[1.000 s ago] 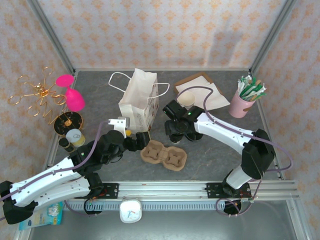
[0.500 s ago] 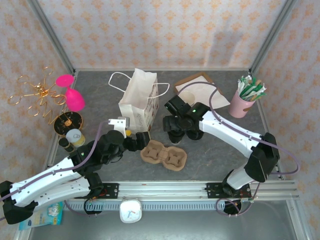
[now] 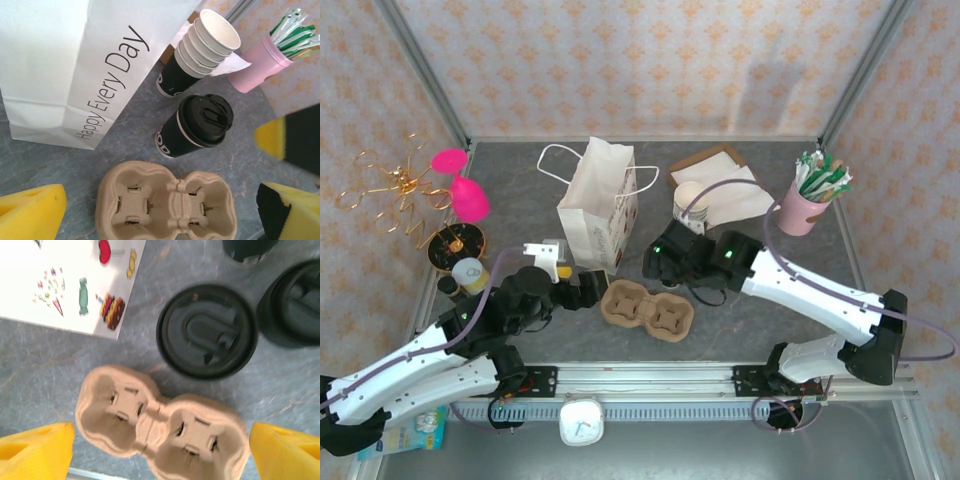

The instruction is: Pack the takeout coffee

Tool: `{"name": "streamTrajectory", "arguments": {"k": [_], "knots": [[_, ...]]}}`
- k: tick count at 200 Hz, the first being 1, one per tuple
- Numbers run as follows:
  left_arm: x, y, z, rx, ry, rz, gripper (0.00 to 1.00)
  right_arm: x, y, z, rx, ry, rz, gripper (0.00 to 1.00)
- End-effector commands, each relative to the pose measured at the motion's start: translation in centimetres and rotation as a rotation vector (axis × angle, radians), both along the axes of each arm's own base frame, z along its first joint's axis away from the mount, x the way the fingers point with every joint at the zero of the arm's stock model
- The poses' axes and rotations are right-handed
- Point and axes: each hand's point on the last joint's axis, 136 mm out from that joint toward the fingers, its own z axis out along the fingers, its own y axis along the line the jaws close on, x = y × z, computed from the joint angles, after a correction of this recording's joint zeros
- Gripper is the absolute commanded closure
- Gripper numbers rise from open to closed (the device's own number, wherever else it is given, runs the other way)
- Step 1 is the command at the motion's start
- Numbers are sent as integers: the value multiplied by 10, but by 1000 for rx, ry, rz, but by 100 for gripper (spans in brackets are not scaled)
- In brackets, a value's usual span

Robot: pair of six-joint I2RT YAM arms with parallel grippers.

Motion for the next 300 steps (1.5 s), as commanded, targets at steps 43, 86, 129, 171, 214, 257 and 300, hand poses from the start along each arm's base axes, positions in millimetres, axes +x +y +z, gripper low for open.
{"name": "streamTrajectory", "arguments": {"k": [43,86,129,171,214,257,300], "knots": [[-11,-2,-33,-29,83,-19,1,-37,50,-73,76,75,-210,21],[-9,2,-40,-48,83,16,1,-40,50,-108,-42,87,-261,28],[-9,6,-41,-45,72,29,1,-34,56,-116,-74,68,-269,33],[-8,15,-42,-36,69,63,1,-27,53,-125,-100,79,-267,37],[-8,16,-45,-38,73,73,1,-25,55,-130,-127,97,-236,44],[-7,16,-45,-39,72,75,1,-26,52,-131,-154,102,-223,49],[-7,15,-46,-38,68,75,1,-26,53,-128,-158,111,-210,52]]}}
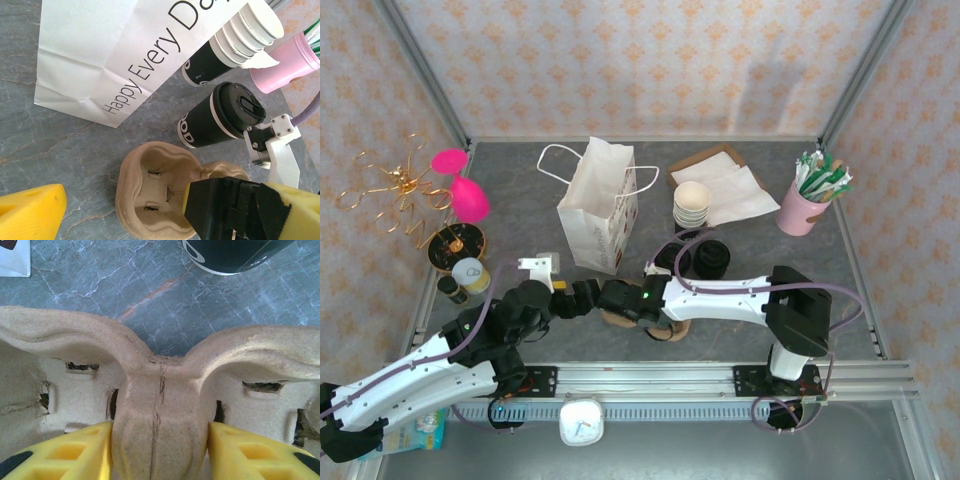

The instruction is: Pack the takeout coffee

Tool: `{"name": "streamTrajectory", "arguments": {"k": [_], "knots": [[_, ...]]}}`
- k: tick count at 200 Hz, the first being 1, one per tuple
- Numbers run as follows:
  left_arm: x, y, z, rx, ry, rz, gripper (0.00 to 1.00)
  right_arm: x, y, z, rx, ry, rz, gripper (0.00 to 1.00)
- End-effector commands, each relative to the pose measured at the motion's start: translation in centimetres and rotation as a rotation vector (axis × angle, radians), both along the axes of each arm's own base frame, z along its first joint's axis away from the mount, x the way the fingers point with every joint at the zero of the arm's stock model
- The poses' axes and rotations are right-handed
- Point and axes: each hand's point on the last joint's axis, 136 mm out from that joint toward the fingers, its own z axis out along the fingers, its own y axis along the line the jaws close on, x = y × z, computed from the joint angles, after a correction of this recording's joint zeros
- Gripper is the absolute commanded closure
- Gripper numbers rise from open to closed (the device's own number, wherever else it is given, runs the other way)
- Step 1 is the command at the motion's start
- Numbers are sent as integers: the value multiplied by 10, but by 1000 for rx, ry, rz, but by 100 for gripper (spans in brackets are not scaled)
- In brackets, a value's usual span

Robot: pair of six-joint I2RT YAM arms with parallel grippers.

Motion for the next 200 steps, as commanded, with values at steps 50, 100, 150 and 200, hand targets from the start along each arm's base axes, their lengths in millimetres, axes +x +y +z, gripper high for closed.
{"name": "streamTrajectory", "arguments": {"k": [50,100,150,200], "knots": [[-1,-1,0,-12,-5,-4,1,9,2,10,-5,-13,12,54],[0,-2,1,-17,-9,-2,1,11,3,17,-1,-18,16,55],[0,0,0,-13,-8,0,1,12,4,20,8,-18,18,55],[-1,2,3,-18,-11,5,1,12,6,24,22,-18,19,55]]}}
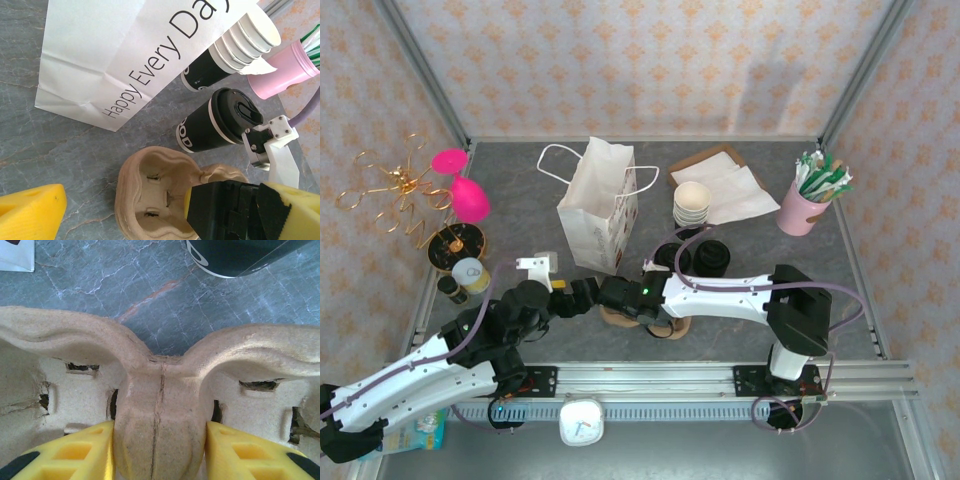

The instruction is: Pack the takeout coffee

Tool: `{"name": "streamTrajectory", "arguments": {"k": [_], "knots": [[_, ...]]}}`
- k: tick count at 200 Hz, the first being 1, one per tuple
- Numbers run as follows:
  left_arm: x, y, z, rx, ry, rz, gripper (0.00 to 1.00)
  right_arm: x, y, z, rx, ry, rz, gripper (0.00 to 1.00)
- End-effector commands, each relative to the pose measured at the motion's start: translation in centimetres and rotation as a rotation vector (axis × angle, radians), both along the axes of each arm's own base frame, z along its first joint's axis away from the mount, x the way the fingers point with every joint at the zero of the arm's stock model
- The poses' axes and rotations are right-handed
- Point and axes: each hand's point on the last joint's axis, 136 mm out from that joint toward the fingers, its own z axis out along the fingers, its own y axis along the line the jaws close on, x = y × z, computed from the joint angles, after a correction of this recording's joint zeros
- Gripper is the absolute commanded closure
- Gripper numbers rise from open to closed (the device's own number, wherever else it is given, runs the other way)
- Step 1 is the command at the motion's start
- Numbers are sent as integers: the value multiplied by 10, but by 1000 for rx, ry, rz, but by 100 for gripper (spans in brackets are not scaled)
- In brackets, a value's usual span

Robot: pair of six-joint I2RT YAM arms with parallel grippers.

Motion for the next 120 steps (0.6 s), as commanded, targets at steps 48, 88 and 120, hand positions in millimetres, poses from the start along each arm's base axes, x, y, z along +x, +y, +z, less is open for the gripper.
{"name": "streamTrajectory", "arguments": {"k": [48,88,120], "knots": [[-2,1,1,-7,-3,-3,1,10,5,23,39,-42,-7,56],[-2,1,-2,-2,5,-3,1,8,3,22,42,-31,1,55],[-2,-1,-8,4,21,-5,1,7,2,24,45,-30,6,55]]}}
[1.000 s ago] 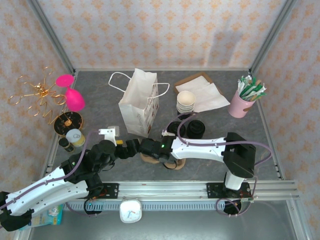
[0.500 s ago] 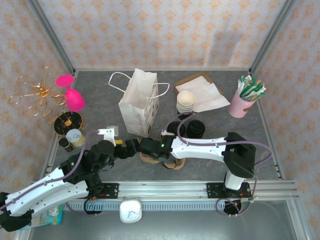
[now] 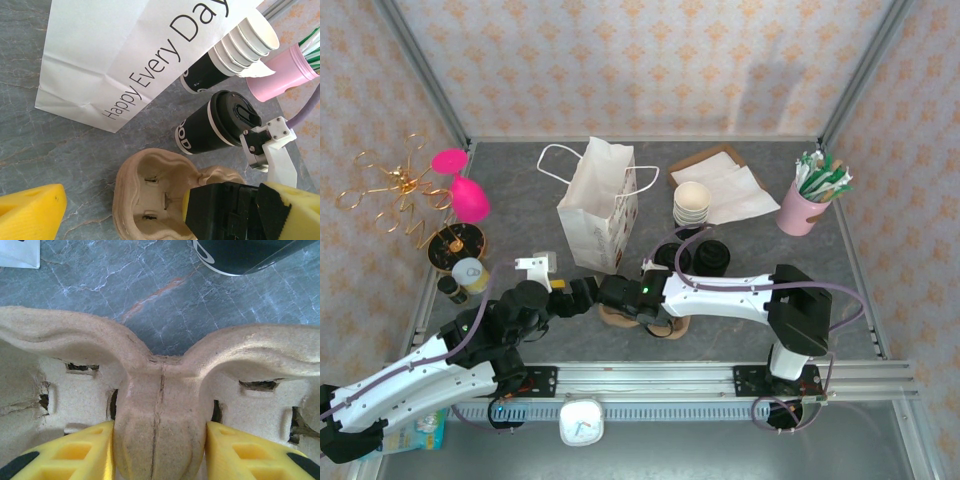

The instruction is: Pack the takeout coffee

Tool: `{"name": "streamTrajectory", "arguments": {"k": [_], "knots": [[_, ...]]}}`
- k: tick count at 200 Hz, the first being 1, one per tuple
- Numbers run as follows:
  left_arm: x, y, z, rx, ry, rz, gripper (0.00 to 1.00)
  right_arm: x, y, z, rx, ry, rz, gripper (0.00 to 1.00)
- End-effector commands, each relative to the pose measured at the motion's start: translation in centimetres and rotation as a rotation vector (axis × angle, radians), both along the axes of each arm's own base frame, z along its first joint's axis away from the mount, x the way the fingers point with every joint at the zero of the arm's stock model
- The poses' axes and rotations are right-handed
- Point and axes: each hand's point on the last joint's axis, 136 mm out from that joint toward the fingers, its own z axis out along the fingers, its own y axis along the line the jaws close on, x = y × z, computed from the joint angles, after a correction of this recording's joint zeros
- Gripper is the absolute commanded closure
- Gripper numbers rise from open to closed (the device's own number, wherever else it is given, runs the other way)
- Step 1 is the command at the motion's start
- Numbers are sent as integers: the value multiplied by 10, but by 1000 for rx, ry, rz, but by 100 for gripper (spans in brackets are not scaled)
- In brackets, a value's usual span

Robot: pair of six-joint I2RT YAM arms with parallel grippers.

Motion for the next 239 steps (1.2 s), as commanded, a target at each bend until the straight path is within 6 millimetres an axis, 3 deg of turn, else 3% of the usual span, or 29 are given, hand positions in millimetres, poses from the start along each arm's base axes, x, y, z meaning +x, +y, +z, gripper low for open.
{"name": "streamTrajectory", "arguments": {"k": [1,85,130,179,219,239], "knots": [[-3,-2,-9,11,23,-14,1,7,-1,22,38,-38,-4,55],[-2,-11,-33,-1,81,-13,1,2,-1,18,65,-16,19,54],[-1,-13,-61,27,157,-19,22,-1,-1,11,77,3,42,54],[4,-8,-74,-22,181,-3,29,-4,-6,-1,30,26,74,51],[6,-2,-79,-20,188,22,28,-2,-5,9,4,10,98,44],[9,0,-75,-26,179,34,28,-1,-4,22,-6,-6,108,44]]}}
